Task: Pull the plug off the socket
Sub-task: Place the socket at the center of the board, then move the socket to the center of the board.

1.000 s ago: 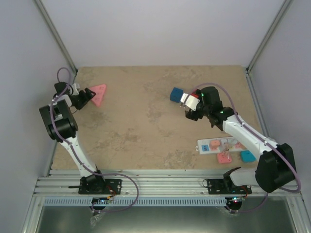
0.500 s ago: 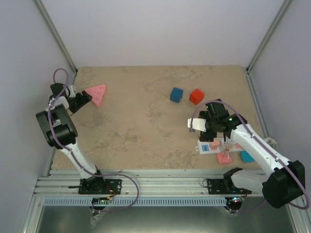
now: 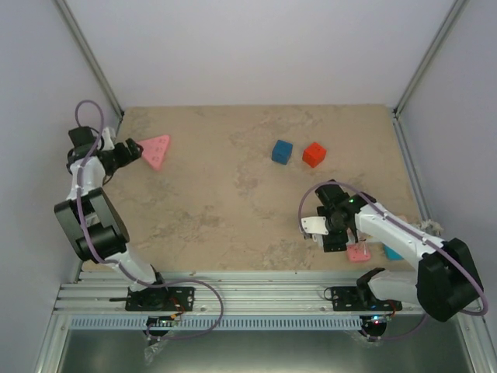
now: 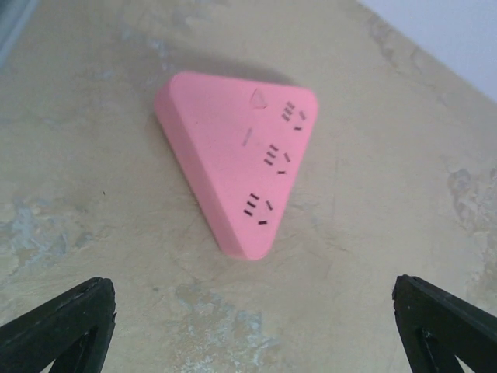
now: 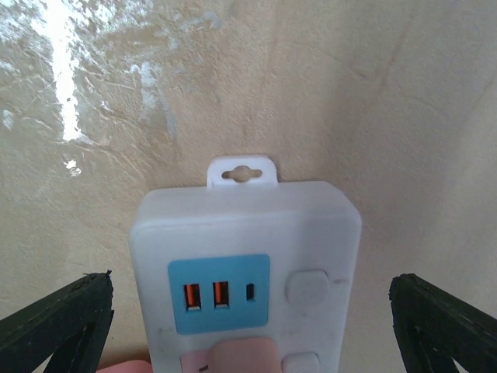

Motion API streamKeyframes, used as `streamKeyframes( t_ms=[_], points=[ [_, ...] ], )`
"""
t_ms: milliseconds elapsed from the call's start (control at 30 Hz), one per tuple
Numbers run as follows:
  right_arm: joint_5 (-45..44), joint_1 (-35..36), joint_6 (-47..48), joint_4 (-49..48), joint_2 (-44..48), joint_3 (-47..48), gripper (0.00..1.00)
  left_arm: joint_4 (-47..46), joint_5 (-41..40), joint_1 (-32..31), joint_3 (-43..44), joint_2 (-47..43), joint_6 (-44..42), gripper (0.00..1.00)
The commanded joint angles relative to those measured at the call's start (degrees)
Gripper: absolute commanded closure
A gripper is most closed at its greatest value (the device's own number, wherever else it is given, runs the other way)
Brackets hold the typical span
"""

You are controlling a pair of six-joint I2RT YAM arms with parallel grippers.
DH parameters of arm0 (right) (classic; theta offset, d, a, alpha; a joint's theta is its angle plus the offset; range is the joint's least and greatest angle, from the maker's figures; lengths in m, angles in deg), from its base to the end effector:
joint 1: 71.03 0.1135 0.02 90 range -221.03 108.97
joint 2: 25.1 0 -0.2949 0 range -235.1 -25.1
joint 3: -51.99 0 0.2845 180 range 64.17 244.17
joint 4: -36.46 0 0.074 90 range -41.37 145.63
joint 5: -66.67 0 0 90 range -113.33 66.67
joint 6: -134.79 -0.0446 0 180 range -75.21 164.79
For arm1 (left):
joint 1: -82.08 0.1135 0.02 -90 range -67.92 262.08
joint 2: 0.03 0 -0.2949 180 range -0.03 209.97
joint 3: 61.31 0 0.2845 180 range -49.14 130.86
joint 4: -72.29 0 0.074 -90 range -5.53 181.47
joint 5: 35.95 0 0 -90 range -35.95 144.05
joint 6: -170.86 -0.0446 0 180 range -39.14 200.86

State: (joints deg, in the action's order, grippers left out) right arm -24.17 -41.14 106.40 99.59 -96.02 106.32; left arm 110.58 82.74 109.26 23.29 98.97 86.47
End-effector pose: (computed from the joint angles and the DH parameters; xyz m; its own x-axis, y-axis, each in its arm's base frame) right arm 0.1888 0.1078 0.1943 0.0308 -0.9969 -0.0722 -0.9863 -0.0186 -0.1639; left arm 0.3747 0.1684 0.2440 -0.6903 -0.4509 -0.5659 -0.2103 0.8734 -0.4393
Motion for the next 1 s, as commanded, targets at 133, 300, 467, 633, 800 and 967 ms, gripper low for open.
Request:
streamKeyframes(
  t_ms=[133,300,467,633,800,967],
  points=[
    [-7.4,2.4,-3.0,-6.8,-2.9,-4.9,0.02,2.5,3.4,0.4,-3.7,-8.1,-2.2,0.00],
    [-7.0,2.7,-2.6,-8.5,-4.2,-4.8,0.04,3.8,7.2,0.3,-4.7,-10.9,-4.2,0.00],
    [-4.9,3.5,-3.2,-9.4,-8.2,-3.4,0.24,4.0,11.6,-0.7,-6.5,-12.6,-8.8,0.00],
    [-0.1,7.4,-5.6,-10.0,-11.6,0.7,0.35,2.8,15.8,-3.1,-9.1,-14.7,-16.1,0.00],
    [2.6,14.1,-8.7,-13.6,-17.6,8.0,0.34,-0.7,18.4,-4.3,-12.0,-16.8,-20.1,0.00],
    [1.3,19.1,-14.7,-14.2,-29.2,21.6,0.36,0.6,23.8,-4.2,-12.1,-16.9,-26.0,0.00]
  ],
)
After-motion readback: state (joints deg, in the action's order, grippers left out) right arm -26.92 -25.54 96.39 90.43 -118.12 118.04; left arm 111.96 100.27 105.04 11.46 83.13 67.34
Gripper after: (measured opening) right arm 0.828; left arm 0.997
